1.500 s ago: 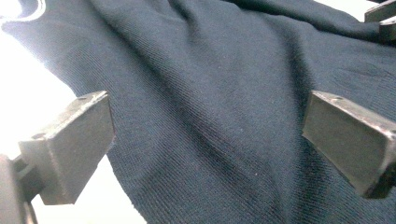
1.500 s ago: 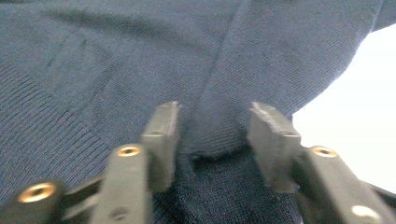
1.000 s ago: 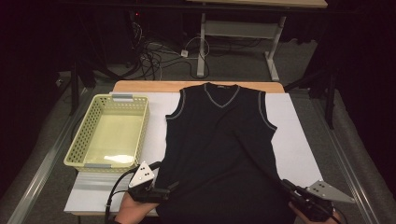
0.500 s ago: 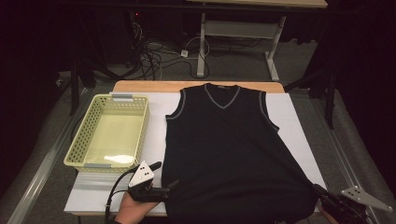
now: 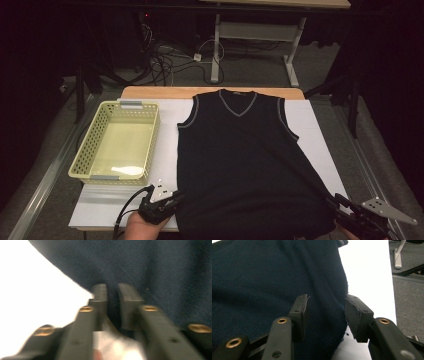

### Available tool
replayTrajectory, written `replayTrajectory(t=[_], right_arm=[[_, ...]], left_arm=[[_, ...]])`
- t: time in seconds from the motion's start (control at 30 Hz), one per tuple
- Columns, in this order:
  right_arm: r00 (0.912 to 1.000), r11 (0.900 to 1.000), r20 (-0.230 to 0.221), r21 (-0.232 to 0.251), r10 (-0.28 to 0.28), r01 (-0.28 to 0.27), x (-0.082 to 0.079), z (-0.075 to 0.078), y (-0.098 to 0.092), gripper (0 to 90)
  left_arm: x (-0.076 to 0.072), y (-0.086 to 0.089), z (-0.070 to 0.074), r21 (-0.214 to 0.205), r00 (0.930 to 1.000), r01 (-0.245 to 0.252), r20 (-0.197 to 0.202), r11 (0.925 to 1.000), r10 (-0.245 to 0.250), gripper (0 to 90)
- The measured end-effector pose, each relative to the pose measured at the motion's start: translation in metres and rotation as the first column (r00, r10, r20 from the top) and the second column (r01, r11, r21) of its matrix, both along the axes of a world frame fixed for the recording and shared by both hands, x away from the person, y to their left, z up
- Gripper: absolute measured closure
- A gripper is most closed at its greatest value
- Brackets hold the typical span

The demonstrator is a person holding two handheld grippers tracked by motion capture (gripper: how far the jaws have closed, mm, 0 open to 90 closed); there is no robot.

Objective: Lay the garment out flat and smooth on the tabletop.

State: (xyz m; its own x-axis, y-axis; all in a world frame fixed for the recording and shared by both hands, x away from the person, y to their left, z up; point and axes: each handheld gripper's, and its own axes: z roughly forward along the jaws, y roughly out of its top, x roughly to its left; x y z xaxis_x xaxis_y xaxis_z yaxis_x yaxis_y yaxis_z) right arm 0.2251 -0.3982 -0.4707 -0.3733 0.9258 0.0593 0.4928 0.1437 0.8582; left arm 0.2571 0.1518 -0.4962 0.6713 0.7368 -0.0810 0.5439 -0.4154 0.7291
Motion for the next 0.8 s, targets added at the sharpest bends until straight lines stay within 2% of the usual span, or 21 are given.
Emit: replayTrajectory(t=[0.1,0.17,0.3,0.37,0.47,0.57,0.63,0.7,0.73,0.8], right_arm=[[1.0,1.0,0.006,0.007,-0.005,0.005,0.001,0.002,0.0,54.6],[0.9999,0.9999,0.017,0.011,-0.002,0.001,0.004,0.004,0.002,54.2],[0.9996,0.9997,0.025,0.022,0.009,-0.009,0.013,0.007,0.006,54.4],[0.9995,0.9996,0.029,0.024,0.014,-0.014,0.02,0.008,0.009,54.4],[0.9993,0.9993,0.026,0.023,0.027,-0.028,0.03,0.007,0.015,54.2],[0.9992,0.9991,0.008,0.013,0.04,-0.04,0.038,0.005,0.021,52.9],[0.9988,0.9991,-0.023,0.004,0.043,-0.043,0.042,0.002,0.025,46.7],[0.998,0.9995,-0.059,-0.018,0.024,-0.025,0.045,-0.003,0.028,39.1],[0.9971,0.9993,-0.075,-0.036,0.01,-0.013,0.045,-0.005,0.029,35.3],[0.9936,0.9978,-0.112,-0.066,-0.016,0.008,0.046,-0.009,0.029,29.8]], left_arm=[[-0.004,-0.001,0.0,0.021,0.9995,-0.001,0.03,0.9998,0.001,82.2],[-0.011,0.004,0.0,0.012,0.9994,-0.008,0.034,0.9999,0.007,82.7],[-0.033,0.029,0.005,-0.004,0.9992,-0.033,0.023,0.9995,0.033,82.8],[-0.045,0.044,0.006,-0.025,0.998,-0.063,0.01,0.9977,0.063,82.9],[-0.063,0.058,0.002,-0.005,0.9971,-0.076,-0.006,0.9971,0.076,82.8],[-0.069,0.065,-0.001,-0.023,0.9965,-0.083,-0.013,0.9963,0.082,82.7],[-0.068,0.063,-0.001,-0.022,0.9967,-0.081,-0.002,0.9965,0.081,82.4],[-0.066,0.06,-0.002,-0.031,0.9974,-0.072,0.005,0.997,0.072,81.4],[-0.064,0.059,-0.002,-0.04,0.9978,-0.066,0.006,0.997,0.066,79.3],[-0.061,0.059,-0.001,-0.066,0.9982,-0.058,0.01,0.9961,0.059,69.0]])
